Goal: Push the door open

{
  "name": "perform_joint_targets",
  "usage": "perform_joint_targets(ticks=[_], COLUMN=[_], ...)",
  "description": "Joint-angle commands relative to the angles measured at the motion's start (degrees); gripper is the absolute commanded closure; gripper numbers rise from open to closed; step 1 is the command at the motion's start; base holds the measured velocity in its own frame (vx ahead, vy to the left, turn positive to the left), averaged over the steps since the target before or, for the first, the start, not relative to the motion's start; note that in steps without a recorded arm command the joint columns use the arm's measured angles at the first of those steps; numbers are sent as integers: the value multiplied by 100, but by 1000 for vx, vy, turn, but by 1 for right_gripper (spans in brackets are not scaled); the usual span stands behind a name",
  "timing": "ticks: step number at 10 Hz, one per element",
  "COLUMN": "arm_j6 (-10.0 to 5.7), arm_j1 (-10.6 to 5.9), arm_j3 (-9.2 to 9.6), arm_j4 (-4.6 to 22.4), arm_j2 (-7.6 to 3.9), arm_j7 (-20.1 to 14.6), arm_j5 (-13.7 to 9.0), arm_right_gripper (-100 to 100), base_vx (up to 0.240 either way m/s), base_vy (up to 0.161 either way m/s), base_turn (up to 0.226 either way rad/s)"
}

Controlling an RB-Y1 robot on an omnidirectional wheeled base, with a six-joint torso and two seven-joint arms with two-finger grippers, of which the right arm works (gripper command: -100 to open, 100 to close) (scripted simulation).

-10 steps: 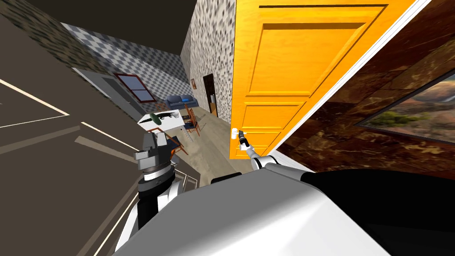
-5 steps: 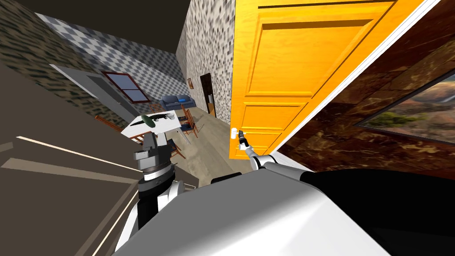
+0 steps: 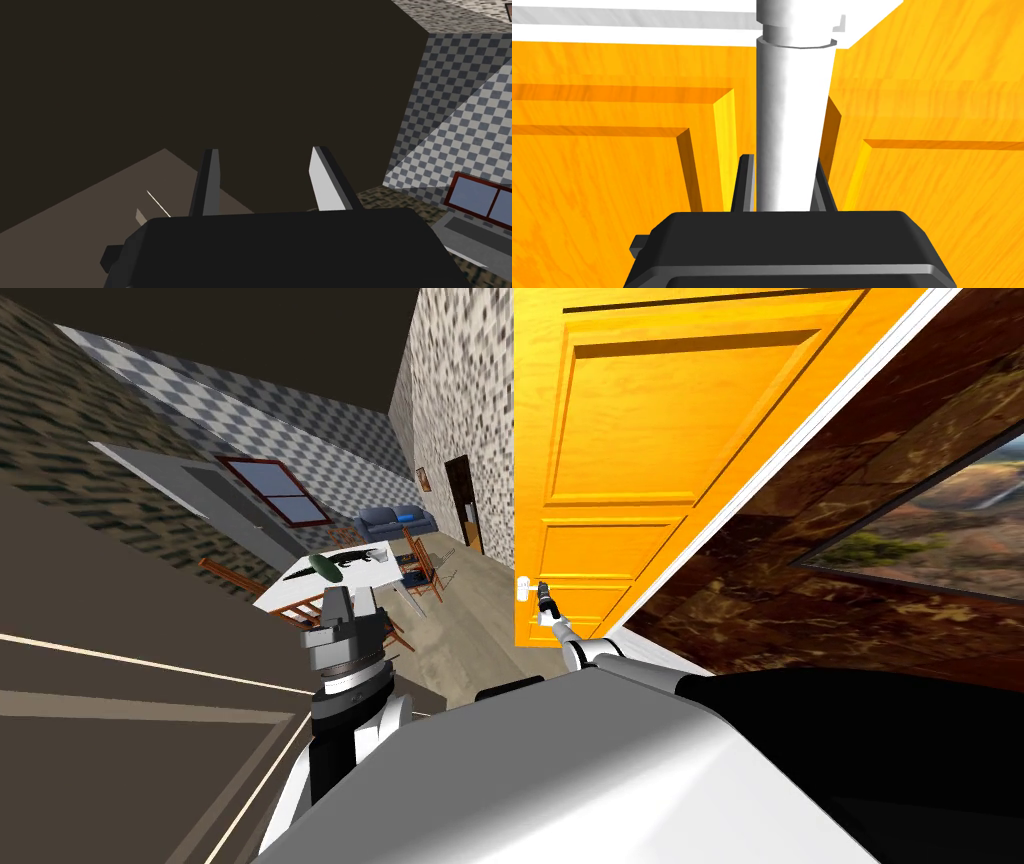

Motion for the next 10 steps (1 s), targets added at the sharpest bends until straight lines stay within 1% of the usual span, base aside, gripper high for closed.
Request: perform_joint_targets(ticks=[1,2,5,6,7,10], arm_j6=[-45,-55,-110,-119,-142,-181], arm_j1=[-16,-28,-93,-103,-130,-175], arm_j3=[-187,-230,-468,-505,-603,-770], arm_j4=[-101,-93,-49,-43,-25,6], arm_j2=[-45,-18,148,176,260,430], arm_j7=[188,244,564,614,744,968], arm_j5=[-70,-88,-190,-206,-247,-319], arm_right_gripper=[100,100,100,100,100,100], base_vx=[154,165,185,149,167,158], base_vy=[43,48,48,54,89,107], base_turn=[-85,-118,-109,-57,-133,-104])
